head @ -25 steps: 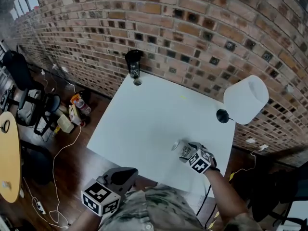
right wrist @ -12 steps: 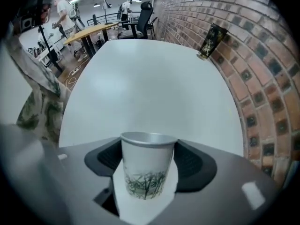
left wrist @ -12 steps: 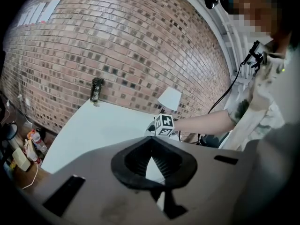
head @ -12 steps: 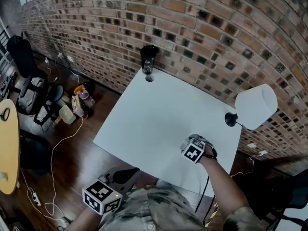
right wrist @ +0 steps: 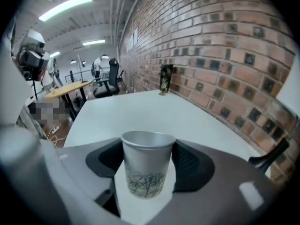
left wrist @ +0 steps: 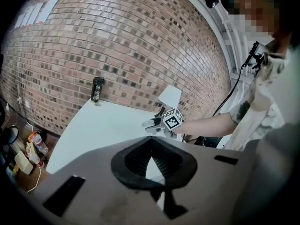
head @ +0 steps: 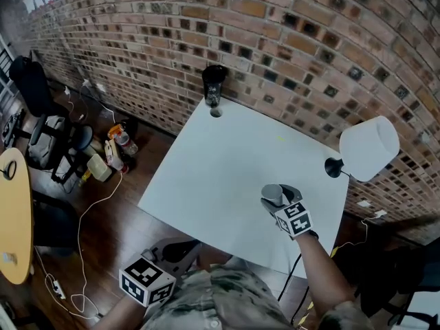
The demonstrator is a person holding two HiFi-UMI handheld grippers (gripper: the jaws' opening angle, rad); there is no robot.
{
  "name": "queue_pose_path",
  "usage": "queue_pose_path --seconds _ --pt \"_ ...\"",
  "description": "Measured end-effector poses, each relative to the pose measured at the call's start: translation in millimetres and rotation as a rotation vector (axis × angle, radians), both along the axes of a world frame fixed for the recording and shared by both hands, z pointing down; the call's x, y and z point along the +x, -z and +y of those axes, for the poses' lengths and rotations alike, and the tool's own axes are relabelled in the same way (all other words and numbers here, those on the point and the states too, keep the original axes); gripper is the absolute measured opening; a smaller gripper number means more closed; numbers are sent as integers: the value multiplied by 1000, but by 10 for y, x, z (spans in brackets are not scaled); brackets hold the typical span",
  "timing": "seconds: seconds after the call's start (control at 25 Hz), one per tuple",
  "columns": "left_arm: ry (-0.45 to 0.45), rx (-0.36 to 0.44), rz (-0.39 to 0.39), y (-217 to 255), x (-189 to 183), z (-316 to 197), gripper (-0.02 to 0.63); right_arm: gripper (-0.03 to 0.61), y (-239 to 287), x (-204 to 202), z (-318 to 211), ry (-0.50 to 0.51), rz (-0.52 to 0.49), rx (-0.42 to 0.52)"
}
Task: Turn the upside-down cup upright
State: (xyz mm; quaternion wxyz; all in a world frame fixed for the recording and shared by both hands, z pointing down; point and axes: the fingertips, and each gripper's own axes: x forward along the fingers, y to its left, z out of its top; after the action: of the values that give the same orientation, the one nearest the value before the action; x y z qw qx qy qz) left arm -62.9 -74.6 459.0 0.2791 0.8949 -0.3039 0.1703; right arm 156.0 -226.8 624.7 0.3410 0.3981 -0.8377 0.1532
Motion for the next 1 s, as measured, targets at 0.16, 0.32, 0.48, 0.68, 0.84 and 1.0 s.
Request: queue_pose_path --seconds 0.16,0.32,0.48,0.68,0.84,1.0 --pt "-35 -3 -31 2 49 14 6 306 89 66 -32 -118 -188 130" --pt "-68 -13 -62 -31 82 28 6 304 15 117 10 -175 -221 194" --pt "-87 -13 -77 -31 126 -9 6 302 -29 123 53 -197 -227 226" --pt "-123 -17 -76 -37 271 -24 6 306 -15 215 107 -237 -249 267" --pt "-142 -20 -75 -58 362 -3 6 318 -45 188 223 -217 -208 278" --pt "-158 -22 -63 -51 472 -16 6 321 -64 237 297 -222 -193 276"
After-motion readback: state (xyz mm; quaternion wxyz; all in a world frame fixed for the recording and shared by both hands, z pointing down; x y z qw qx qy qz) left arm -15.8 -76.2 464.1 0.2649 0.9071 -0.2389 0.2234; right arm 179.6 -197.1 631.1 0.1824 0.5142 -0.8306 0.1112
